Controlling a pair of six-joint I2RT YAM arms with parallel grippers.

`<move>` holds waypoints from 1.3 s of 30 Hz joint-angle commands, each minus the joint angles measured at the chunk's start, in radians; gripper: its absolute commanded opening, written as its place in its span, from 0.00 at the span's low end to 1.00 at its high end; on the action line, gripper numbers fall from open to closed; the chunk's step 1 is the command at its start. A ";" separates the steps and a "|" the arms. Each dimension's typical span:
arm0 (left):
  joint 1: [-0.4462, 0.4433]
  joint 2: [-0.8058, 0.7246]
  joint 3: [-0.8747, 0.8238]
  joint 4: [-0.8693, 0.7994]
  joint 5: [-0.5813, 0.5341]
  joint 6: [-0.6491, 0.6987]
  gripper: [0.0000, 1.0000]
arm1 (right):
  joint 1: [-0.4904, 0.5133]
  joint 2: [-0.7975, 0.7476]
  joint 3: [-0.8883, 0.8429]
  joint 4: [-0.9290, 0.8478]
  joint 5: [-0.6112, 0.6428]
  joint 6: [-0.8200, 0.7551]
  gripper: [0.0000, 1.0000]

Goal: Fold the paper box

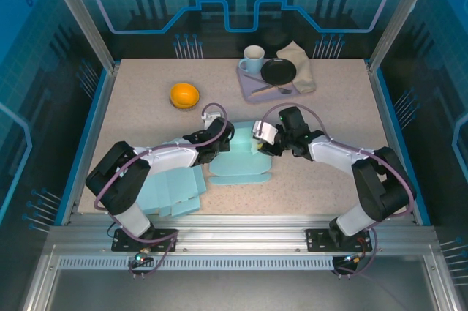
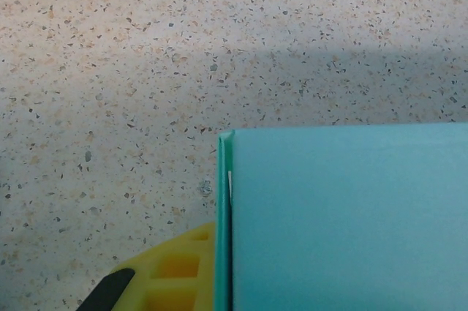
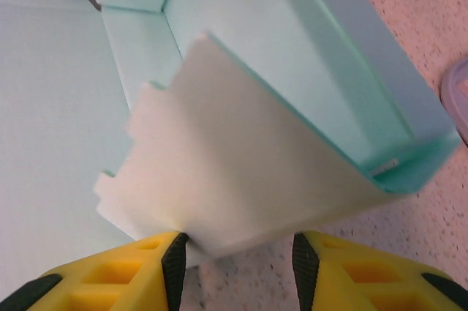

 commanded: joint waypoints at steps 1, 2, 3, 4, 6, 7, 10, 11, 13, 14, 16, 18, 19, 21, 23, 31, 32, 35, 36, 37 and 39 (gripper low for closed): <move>-0.010 -0.038 -0.003 0.032 0.056 -0.005 0.07 | 0.024 0.024 0.017 0.079 0.040 0.050 0.47; -0.010 -0.040 -0.004 0.032 0.055 -0.005 0.07 | 0.024 0.029 0.021 0.086 0.064 0.065 0.47; -0.010 -0.041 -0.004 0.031 0.054 -0.005 0.07 | 0.024 0.036 0.030 0.092 0.098 0.089 0.48; -0.009 -0.043 -0.008 0.032 0.054 -0.007 0.07 | 0.024 0.044 0.045 0.088 0.136 0.117 0.48; -0.010 -0.042 -0.012 0.031 0.054 -0.010 0.07 | 0.024 0.061 0.092 0.048 0.186 0.171 0.48; -0.010 -0.042 -0.013 0.031 0.056 -0.013 0.07 | 0.023 0.069 0.112 0.028 0.192 0.186 0.49; -0.010 -0.041 -0.015 0.033 0.058 -0.015 0.07 | 0.035 0.081 0.137 0.008 0.186 0.199 0.49; -0.012 -0.041 -0.013 0.033 0.059 -0.016 0.07 | 0.039 0.082 0.140 0.010 0.187 0.207 0.49; -0.012 -0.041 -0.012 0.032 0.060 -0.017 0.07 | 0.045 0.088 0.150 0.019 0.183 0.237 0.49; -0.012 -0.041 -0.011 0.032 0.061 -0.019 0.07 | 0.048 0.091 0.154 0.020 0.184 0.251 0.48; -0.013 -0.042 -0.009 0.028 0.059 -0.022 0.07 | 0.059 0.104 0.174 0.022 0.225 0.280 0.48; -0.015 -0.043 -0.009 0.028 0.061 -0.022 0.07 | 0.062 0.118 0.195 0.020 0.246 0.317 0.47; -0.016 -0.042 -0.008 0.026 0.060 -0.024 0.07 | 0.066 0.127 0.205 0.017 0.263 0.339 0.46; -0.016 -0.042 -0.009 0.024 0.059 -0.025 0.07 | 0.074 0.140 0.222 0.020 0.301 0.377 0.46; -0.017 -0.042 -0.008 0.022 0.058 -0.027 0.07 | 0.081 0.147 0.223 0.042 0.321 0.408 0.47; -0.016 -0.041 0.006 0.002 0.056 -0.032 0.07 | 0.109 0.159 0.219 0.100 0.431 0.500 0.42; -0.017 -0.040 0.010 -0.002 0.056 -0.034 0.07 | 0.112 0.160 0.221 0.099 0.450 0.511 0.38; -0.018 -0.038 0.018 -0.019 0.050 -0.049 0.08 | 0.133 0.175 0.235 0.071 0.566 0.548 0.33; -0.018 -0.036 0.023 -0.029 0.045 -0.058 0.08 | 0.143 0.181 0.242 0.057 0.623 0.564 0.33; -0.017 -0.035 0.028 -0.039 0.041 -0.067 0.08 | 0.153 0.189 0.251 0.036 0.686 0.583 0.33; -0.018 -0.034 0.035 -0.062 0.027 -0.088 0.08 | 0.165 0.210 0.276 -0.032 0.841 0.653 0.33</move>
